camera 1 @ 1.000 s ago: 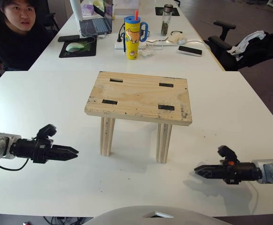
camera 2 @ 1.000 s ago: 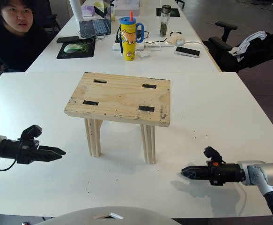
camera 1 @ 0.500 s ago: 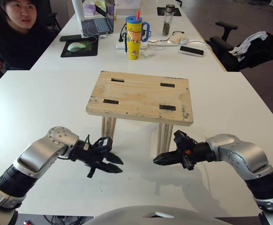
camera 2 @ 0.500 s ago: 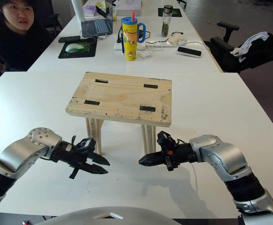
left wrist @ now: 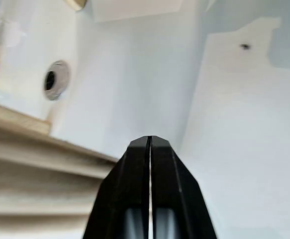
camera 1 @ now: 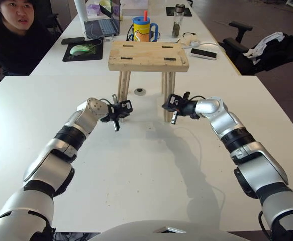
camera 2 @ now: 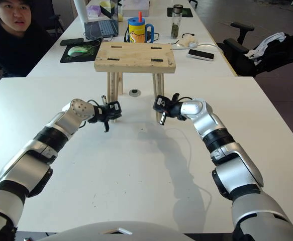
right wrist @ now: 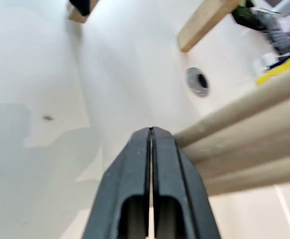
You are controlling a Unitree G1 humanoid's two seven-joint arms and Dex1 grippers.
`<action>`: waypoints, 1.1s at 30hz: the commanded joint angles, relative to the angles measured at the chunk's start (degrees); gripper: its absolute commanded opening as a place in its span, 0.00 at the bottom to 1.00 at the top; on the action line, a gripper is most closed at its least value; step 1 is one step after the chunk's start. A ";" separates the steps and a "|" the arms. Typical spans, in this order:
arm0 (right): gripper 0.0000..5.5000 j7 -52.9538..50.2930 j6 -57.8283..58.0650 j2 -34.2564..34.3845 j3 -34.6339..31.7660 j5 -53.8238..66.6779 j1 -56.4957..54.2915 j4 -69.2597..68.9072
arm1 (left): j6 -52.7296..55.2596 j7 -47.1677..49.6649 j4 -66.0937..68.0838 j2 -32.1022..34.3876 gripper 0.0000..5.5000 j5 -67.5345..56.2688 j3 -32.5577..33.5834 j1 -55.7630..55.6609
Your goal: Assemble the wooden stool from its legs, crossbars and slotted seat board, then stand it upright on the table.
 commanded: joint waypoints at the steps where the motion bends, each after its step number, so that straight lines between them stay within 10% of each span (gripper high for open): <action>1: 0.00 -35.96 -7.31 7.19 4.58 -15.96 -14.18 22.82 | -5.89 27.99 26.96 -3.58 0.00 9.20 1.44 -14.68; 8: 0.00 -40.04 -13.42 5.17 -0.55 -14.62 -7.24 24.37 | -15.18 23.45 26.44 -7.95 0.00 -1.74 13.86 -2.51; 15: 0.00 -30.91 -18.87 1.50 -23.88 7.62 7.88 17.88 | -27.22 19.12 14.63 -9.05 0.00 -23.08 38.46 16.04; 33: 0.00 -19.35 -14.51 10.06 -36.85 16.97 2.51 23.45 | -36.69 33.76 12.02 -15.51 0.00 -13.91 41.07 13.50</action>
